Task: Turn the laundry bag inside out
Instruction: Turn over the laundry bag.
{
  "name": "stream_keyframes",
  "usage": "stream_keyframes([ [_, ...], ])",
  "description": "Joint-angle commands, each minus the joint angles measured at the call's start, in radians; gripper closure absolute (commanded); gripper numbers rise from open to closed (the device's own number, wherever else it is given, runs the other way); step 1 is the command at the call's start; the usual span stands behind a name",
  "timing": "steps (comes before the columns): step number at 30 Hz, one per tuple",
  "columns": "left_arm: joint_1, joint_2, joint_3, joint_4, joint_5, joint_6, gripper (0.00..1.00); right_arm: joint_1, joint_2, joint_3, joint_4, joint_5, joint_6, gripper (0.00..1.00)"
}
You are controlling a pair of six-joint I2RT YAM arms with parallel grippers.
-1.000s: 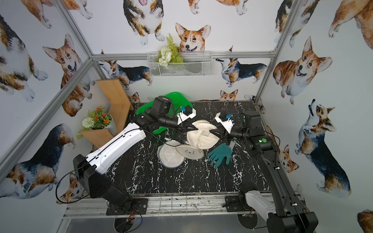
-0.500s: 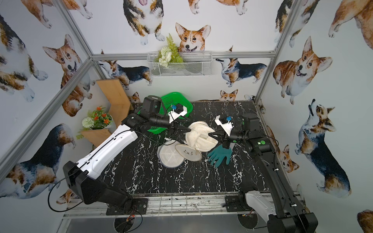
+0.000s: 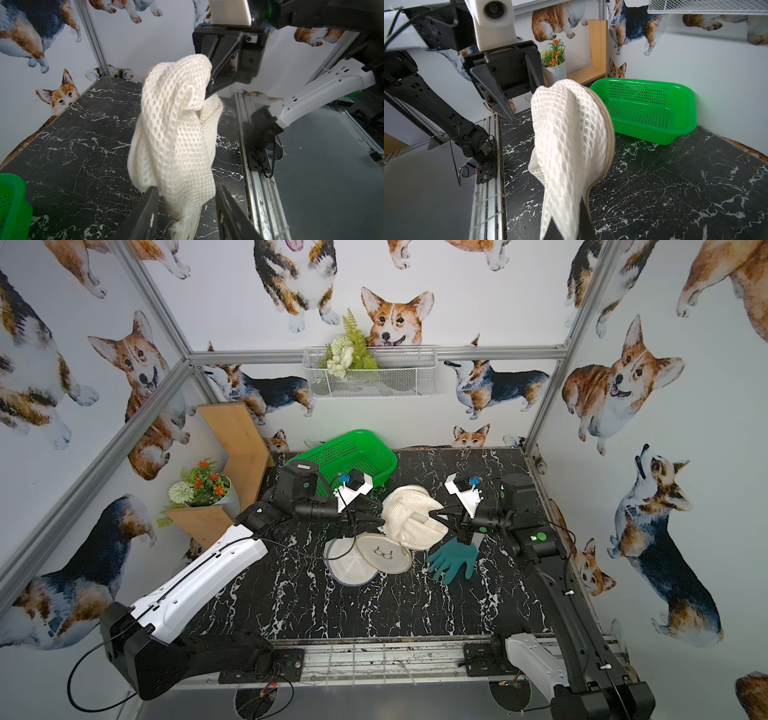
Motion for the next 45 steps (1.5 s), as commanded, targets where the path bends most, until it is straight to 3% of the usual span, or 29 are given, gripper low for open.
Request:
stream_keyframes([
  [1,-0.001,0.019,0.018,0.064,-0.026,-0.034,0.58,0.002,-0.004,0.006,0.040,-0.016,0.020,1.00],
  [6,-0.001,0.054,0.042,0.086,-0.021,-0.037,0.75,0.003,-0.006,0.016,0.035,-0.009,0.023,1.00],
  [13,-0.001,0.075,0.059,0.088,0.013,-0.038,0.81,0.002,-0.013,0.019,0.039,0.004,0.031,1.00],
  [18,-0.001,0.079,0.060,0.106,-0.001,-0.050,1.00,0.002,-0.021,0.017,0.038,0.014,0.032,1.00],
  [31,0.048,0.044,0.137,0.151,-0.092,-0.092,1.00,0.002,-0.102,0.004,-0.226,0.279,-0.075,1.00],
  [40,0.048,0.248,0.329,0.139,-0.075,-0.147,1.00,0.006,-0.135,0.053,-0.352,0.091,-0.185,1.00],
  [45,0.037,0.364,0.398,0.059,0.004,-0.145,1.00,0.005,-0.155,0.063,-0.173,0.056,-0.084,1.00],
])
